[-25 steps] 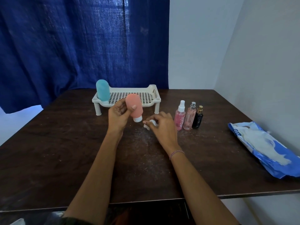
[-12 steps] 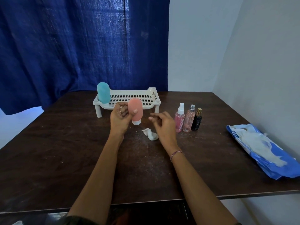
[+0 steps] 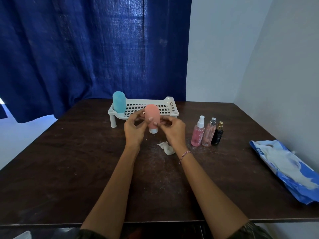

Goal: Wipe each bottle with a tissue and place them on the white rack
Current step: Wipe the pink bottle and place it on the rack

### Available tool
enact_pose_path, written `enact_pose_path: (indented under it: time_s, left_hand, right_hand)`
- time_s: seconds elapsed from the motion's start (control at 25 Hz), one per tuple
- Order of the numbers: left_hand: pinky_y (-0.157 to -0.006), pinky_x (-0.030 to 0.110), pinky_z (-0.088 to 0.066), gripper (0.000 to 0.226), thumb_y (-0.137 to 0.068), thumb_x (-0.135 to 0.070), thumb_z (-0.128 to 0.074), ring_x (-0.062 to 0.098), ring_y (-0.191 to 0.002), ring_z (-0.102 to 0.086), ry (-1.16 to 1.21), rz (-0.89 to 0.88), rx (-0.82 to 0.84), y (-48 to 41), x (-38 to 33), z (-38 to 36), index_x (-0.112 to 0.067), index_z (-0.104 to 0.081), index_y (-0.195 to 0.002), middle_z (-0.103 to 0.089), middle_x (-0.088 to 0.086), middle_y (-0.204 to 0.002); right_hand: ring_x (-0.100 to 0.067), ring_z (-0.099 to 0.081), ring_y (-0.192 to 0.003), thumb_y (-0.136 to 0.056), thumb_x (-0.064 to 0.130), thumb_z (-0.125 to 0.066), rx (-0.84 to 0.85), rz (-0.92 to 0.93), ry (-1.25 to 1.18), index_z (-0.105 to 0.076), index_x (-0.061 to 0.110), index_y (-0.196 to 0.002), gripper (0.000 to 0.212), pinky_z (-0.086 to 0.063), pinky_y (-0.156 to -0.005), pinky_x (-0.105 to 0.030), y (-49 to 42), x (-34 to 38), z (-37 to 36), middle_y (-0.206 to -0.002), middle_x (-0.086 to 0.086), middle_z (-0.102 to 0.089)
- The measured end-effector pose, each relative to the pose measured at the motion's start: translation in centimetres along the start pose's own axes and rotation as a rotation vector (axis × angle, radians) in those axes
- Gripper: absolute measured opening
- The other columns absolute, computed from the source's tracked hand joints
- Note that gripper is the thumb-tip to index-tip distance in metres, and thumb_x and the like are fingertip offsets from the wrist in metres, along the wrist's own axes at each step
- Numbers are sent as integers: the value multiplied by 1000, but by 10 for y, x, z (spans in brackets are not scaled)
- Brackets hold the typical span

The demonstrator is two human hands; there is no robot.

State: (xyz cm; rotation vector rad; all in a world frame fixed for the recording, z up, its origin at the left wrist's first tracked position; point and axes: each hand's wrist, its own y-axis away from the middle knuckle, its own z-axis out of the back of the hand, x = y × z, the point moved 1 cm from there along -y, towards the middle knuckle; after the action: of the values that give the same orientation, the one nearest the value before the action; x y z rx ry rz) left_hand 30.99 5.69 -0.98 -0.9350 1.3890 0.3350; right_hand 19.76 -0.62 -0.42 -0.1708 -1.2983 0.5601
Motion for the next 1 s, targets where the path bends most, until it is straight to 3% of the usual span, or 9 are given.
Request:
enact_pose_path:
  time_s: [0.08,0.16,0.32,0.4,0.48,0.64,1.0]
  left_hand:
    - [-76,6,-47,44,-82,-12,-70,5,-97,-60,-13,10,-69,-4,-4,2,-14,-59,-125,-64,-3,-111]
    - [-89,10,-42,41,-89,-16,-63,5,-108,-57,-62,40,-123,-10,-7,3,-16,-56,-129,-62,-3,-122]
    - [-105,24,-36,35,-95,-15,-53,12,-123,-50,-98,48,-146,-22,-4,8,-15,-56,-130,-56,2,-135]
    - [-111,33,-35,36,-96,-15,-52,15,-126,-48,-109,61,-141,-29,1,9,-15,-54,-132,-53,4,-138]
    - [-113,36,-33,38,-97,-16,-51,18,-130,-46,-128,94,-138,-36,5,10,-14,-51,-135,-50,4,-141]
    - [-114,38,-30,40,-97,-15,-51,20,-133,-42,-160,94,-102,-48,12,13,-13,-48,-137,-46,6,-144]
    - [-115,36,-29,45,-97,-20,-50,20,-137,-36,-179,115,-78,-52,19,9,-14,-42,-141,-38,6,-150]
  right_hand:
    - [-2,-60,-78,-74,20,-77,2,-9,-2,-68,7,-106,35,-44,-65,0,-10,6,-9,-100,-3,-70]
    - [-3,-58,-82,-75,22,-76,-17,-40,28,-67,8,-108,37,-40,-63,1,-20,13,-22,-105,-4,-69]
    - [-12,-63,-89,-76,19,-75,-6,-55,17,-67,5,-109,36,-44,-76,-14,-43,22,-51,-105,-9,-70]
    - [-9,-61,-85,-77,18,-75,35,-58,30,-67,4,-108,35,-43,-73,-10,-53,22,-62,-105,-9,-70]
    - [-6,-59,-83,-77,17,-74,67,-61,49,-67,4,-108,34,-40,-68,-4,-62,20,-70,-104,-8,-70]
    - [-16,-65,-91,-77,19,-75,92,-70,58,-69,7,-106,32,-42,-79,-15,-77,15,-83,-102,-7,-71]
    - [-16,-64,-97,-83,11,-67,204,-100,133,-65,4,-111,29,-46,-88,-22,-90,5,-99,-107,-9,-69]
